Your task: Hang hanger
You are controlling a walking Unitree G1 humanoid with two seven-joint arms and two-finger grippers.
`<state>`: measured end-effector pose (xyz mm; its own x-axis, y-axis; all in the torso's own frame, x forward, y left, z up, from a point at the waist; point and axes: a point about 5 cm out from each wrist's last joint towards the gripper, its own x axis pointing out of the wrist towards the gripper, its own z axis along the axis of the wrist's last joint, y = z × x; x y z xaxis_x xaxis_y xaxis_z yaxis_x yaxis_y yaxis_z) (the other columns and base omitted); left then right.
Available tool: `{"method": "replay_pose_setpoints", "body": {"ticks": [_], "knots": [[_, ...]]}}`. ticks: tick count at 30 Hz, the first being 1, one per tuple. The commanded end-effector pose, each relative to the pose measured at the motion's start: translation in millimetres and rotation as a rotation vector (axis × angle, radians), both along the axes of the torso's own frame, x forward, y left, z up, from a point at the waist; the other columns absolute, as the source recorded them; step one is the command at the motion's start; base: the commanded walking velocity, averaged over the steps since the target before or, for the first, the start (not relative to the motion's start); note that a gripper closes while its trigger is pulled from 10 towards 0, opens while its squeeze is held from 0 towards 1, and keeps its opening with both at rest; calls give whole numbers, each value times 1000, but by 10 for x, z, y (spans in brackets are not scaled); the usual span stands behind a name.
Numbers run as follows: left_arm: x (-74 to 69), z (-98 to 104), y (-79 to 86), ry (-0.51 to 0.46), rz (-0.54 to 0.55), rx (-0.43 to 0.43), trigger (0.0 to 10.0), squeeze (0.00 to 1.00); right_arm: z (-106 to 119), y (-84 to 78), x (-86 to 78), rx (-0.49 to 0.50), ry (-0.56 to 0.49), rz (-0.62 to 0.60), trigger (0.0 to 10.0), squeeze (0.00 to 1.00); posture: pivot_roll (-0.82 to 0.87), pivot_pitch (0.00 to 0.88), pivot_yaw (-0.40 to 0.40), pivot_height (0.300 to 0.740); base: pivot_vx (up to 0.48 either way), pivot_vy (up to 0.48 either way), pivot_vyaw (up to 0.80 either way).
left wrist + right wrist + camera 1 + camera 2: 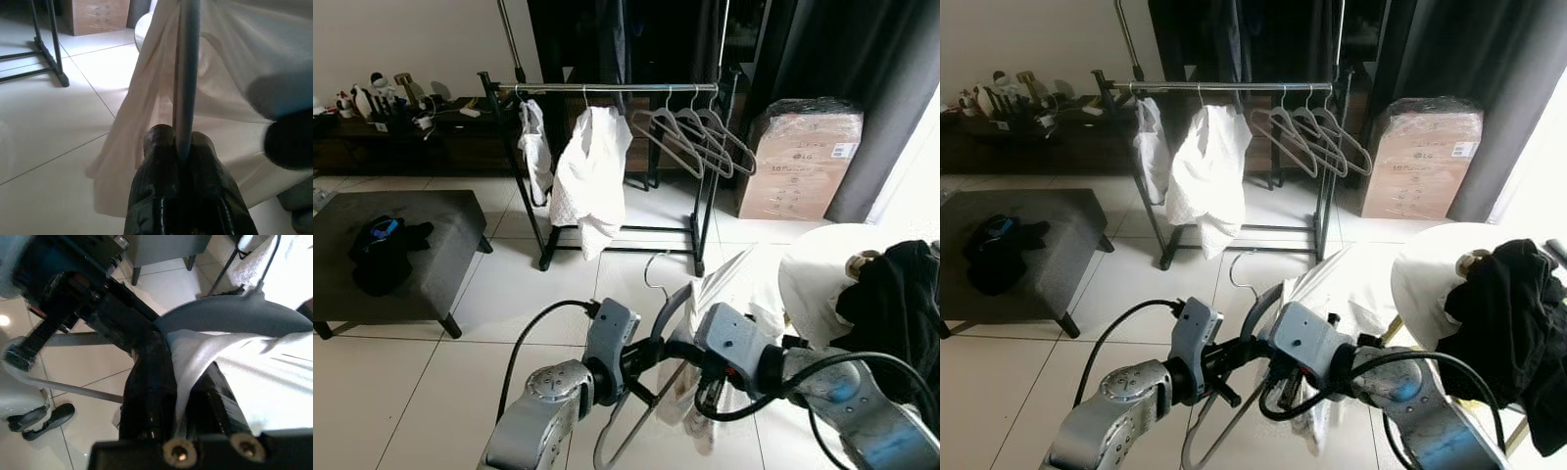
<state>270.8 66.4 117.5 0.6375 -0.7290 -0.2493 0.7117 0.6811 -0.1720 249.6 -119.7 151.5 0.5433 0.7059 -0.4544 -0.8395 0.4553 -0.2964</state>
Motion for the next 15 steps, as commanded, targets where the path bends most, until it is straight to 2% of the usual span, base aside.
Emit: {"method": "replay_pose_setpoints", "body": {"ticks": [1, 6, 7, 8, 9, 10, 11, 15], "knots": [[19, 139, -48, -65, 2, -67, 10000, 0, 66, 188, -138, 50, 17, 140, 10000, 0, -75, 89, 8, 740, 0, 0, 0], [52, 197, -50, -89, 24, -106, 10000, 0, 64, 176, -159, 40, 21, 148, 10000, 0, -79, 93, 7, 740, 0, 0, 0], [55, 205, -52, -92, 26, -113, 10000, 0, 62, 175, -161, 39, 22, 148, 10000, 55, -80, 94, 6, 740, 0, 0, 0], [55, 211, -55, -94, 26, -117, 10000, 0, 60, 173, -164, 39, 24, 149, 10000, 192, -80, 94, 6, 740, 0, 0, 0], [54, 217, -59, -96, 23, -120, 10000, 0, 58, 171, -167, 38, 26, 149, 10000, 392, -80, 94, 6, 740, 0, 0, 0], [51, 220, -64, -97, 20, -122, 10000, 0, 56, 168, -169, 37, 28, 150, 10000, 788, -79, 95, 5, 740, 0, 0, 0], [48, 218, -68, -97, 19, -121, 10000, 0, 54, 165, -173, 36, 31, 150, 10000, 1000, -80, 96, 5, 740, 0, 0, 0], [54, 218, -66, -102, 30, -124, 10000, 0, 55, 166, -182, 32, 37, 159, 10000, 1000, -79, 95, 3, 740, 0, 0, 0]]}}
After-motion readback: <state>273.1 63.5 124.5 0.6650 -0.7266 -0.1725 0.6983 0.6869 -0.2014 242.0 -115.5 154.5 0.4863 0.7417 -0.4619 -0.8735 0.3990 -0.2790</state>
